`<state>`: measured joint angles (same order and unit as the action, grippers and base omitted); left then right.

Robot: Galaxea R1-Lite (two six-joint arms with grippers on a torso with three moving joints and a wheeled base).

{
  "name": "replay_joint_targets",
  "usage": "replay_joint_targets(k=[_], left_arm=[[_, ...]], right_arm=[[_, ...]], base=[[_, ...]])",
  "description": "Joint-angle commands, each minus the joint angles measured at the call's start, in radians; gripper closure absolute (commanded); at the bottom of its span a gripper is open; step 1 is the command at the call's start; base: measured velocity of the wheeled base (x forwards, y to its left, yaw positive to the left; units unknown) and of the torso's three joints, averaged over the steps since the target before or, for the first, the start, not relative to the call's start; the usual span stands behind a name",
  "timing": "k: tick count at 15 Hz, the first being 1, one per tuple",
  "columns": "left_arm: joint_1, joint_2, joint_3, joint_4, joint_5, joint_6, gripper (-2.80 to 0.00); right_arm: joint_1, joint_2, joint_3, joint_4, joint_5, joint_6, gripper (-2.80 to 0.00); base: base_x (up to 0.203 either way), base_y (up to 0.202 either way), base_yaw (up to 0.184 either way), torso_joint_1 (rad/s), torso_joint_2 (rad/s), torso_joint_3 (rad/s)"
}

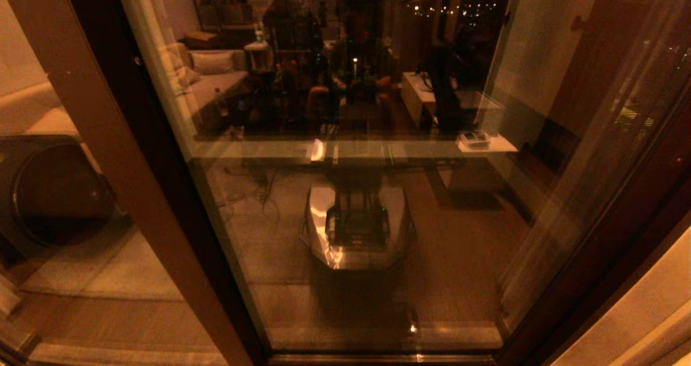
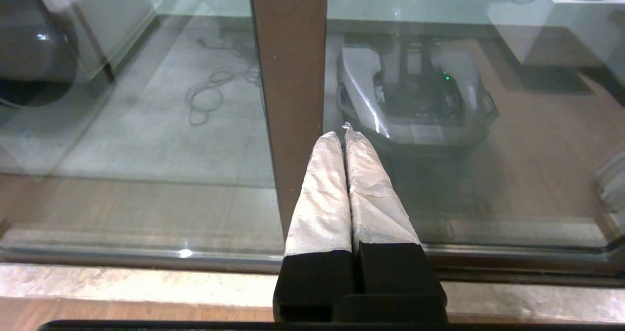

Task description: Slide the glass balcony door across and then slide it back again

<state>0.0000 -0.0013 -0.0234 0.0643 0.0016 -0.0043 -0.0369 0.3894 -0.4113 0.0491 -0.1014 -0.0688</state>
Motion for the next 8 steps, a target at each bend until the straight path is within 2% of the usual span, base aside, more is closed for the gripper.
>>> replay_joint_targets(k=[1,3,4,5,6,8], left_arm=[[0.0,0.0,0.0,0.0,0.0,0.0,0.0],[0.0,0.0,0.0,0.0,0.0,0.0,0.0],[0.0,0.0,0.0,0.0,0.0,0.0,0.0],[0.0,0.0,0.0,0.001,0.0,0.0,0.0],[0.0,0.0,0.0,0.0,0.0,0.0,0.0],[0.0,0.0,0.0,0.0,0.0,0.0,0.0]], right_arm=[[0.027,-0.228,0.14,0.005,-0.008,-0.024,0.0],[0.036,-0.321,0.31,-0.039,-0.006,-0.106,0.0],[0.037,-0.359,0.381,-0.085,0.03,-0.127,0.0],[0.039,-0.386,0.412,-0.103,0.092,-0.111,0.0],[0.04,-0.388,0.412,-0.074,0.116,-0.071,0.0],[0.04,-0.388,0.405,-0.021,0.118,0.004,0.0]], base=[[0.0,0.0,0.0,0.0,0.0,0.0],[0.0,0.0,0.0,0.0,0.0,0.0],[0.0,0.0,0.0,0.0,0.0,0.0],[0.0,0.0,0.0,0.0,0.0,0.0],[0.0,0.0,0.0,0.0,0.0,0.0],[0.0,0.0,0.0,0.0,0.0,0.0]])
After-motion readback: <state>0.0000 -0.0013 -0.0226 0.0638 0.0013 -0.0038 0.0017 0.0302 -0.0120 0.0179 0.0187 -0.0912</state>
